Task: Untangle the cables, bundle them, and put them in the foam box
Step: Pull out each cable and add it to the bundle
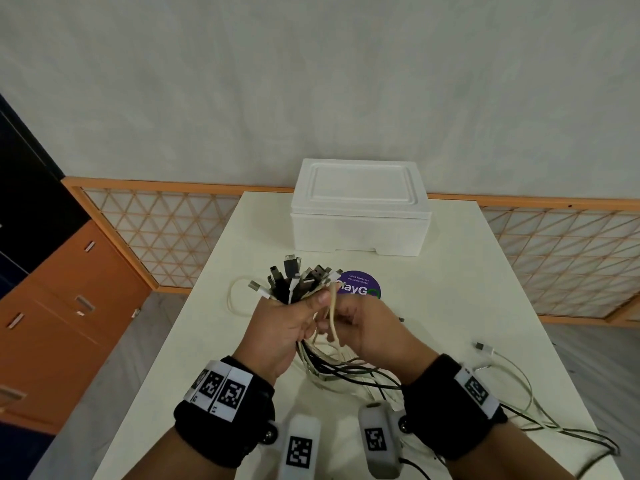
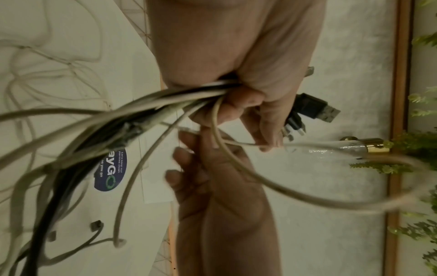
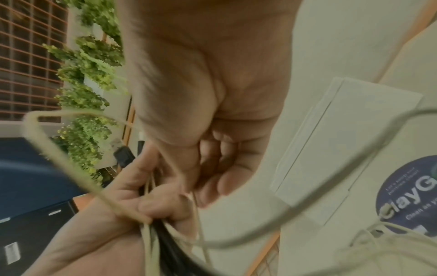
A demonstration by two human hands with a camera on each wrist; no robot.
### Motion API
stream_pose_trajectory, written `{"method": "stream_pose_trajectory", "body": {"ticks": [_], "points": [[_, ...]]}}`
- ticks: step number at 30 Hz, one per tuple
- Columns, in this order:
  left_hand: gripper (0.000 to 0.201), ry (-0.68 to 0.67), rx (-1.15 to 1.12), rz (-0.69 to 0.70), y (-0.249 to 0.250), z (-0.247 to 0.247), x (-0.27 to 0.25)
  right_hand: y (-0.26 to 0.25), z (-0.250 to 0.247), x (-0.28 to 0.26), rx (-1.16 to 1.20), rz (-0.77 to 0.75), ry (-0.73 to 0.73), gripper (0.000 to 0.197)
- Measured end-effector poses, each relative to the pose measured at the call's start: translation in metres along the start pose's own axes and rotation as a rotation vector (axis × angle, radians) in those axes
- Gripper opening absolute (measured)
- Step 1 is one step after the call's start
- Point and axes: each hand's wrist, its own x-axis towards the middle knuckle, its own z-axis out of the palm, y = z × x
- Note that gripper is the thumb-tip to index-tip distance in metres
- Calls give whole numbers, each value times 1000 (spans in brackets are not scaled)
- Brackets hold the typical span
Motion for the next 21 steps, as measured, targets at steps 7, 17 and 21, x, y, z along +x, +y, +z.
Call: {"method": "stream_pose_trajectory", "body": {"ticks": [7,17,21], "points": [[12,54,215,-130,-25,-16,5,-31,-20,-3,372,-208,573,9],[14,-19,260,-147,-35,-17,15,-33,-21,-3,88,-327,493,23],[12,128,493,-193,-51,-28,23,-64,-34,-14,392,-435,604,22]]}}
